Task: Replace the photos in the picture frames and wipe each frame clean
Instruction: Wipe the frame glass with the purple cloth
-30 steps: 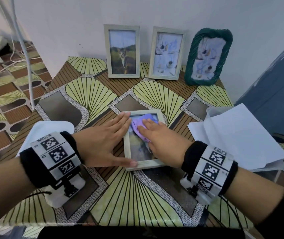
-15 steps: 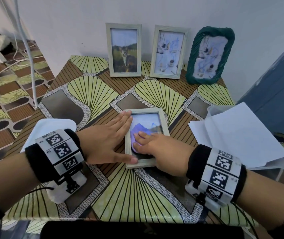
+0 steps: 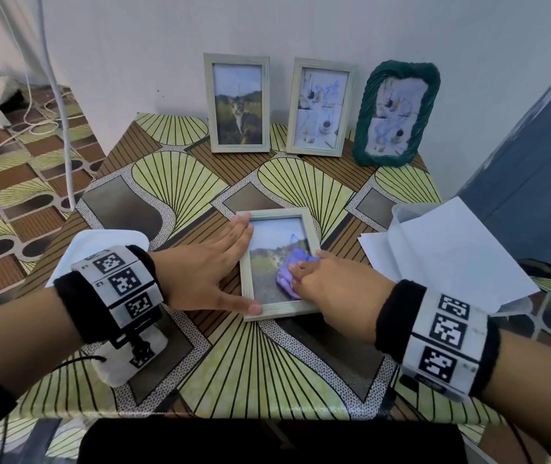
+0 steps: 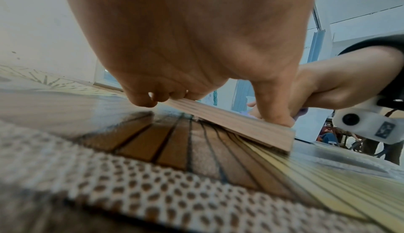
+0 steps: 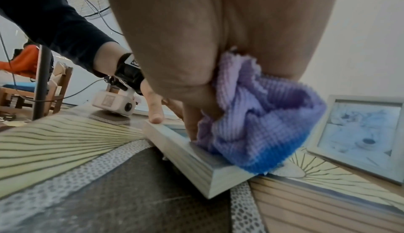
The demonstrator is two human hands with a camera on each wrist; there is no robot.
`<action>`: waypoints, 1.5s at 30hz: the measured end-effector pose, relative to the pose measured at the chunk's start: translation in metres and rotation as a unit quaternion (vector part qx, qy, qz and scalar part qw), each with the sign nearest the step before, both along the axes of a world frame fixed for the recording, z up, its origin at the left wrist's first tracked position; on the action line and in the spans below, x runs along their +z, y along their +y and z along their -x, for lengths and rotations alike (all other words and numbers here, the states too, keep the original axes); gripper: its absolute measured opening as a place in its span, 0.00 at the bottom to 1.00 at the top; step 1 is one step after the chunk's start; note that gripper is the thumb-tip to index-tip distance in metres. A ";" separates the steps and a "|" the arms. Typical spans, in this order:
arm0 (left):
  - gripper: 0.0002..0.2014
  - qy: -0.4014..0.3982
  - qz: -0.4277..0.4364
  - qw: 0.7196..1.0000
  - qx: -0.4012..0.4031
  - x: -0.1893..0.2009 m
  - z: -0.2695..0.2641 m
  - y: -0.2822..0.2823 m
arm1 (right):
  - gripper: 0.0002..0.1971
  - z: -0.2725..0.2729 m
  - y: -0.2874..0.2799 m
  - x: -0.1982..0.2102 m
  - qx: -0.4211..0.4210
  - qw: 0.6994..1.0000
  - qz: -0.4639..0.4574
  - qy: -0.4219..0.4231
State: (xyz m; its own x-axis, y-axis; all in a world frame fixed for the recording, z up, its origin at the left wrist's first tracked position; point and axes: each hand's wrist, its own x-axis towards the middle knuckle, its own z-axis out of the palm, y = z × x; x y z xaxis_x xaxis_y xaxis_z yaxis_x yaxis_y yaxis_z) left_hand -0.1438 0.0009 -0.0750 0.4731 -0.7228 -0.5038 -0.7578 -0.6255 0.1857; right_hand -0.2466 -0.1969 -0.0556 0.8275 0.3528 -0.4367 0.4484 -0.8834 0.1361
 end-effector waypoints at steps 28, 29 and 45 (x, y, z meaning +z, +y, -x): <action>0.65 0.021 0.000 1.000 0.010 0.003 -0.002 -0.002 | 0.26 -0.039 0.019 -0.014 -0.026 0.995 -0.098 0.018; 0.65 0.020 -0.001 1.000 0.009 0.003 -0.003 -0.002 | 0.28 -0.034 0.020 -0.013 -0.004 0.997 -0.079 0.026; 0.69 0.025 0.009 1.000 0.007 0.000 -0.005 -0.002 | 0.20 0.014 0.021 0.020 -0.008 1.000 0.026 0.009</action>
State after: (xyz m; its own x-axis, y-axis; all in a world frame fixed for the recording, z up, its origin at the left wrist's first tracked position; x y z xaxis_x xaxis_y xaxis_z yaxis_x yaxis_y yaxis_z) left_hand -0.1392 -0.0009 -0.0754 0.4575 -0.7256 -0.5140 -0.7383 -0.6321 0.2351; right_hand -0.2607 -0.1761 -0.0360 0.8252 0.3152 -0.4688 0.4364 -0.8827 0.1747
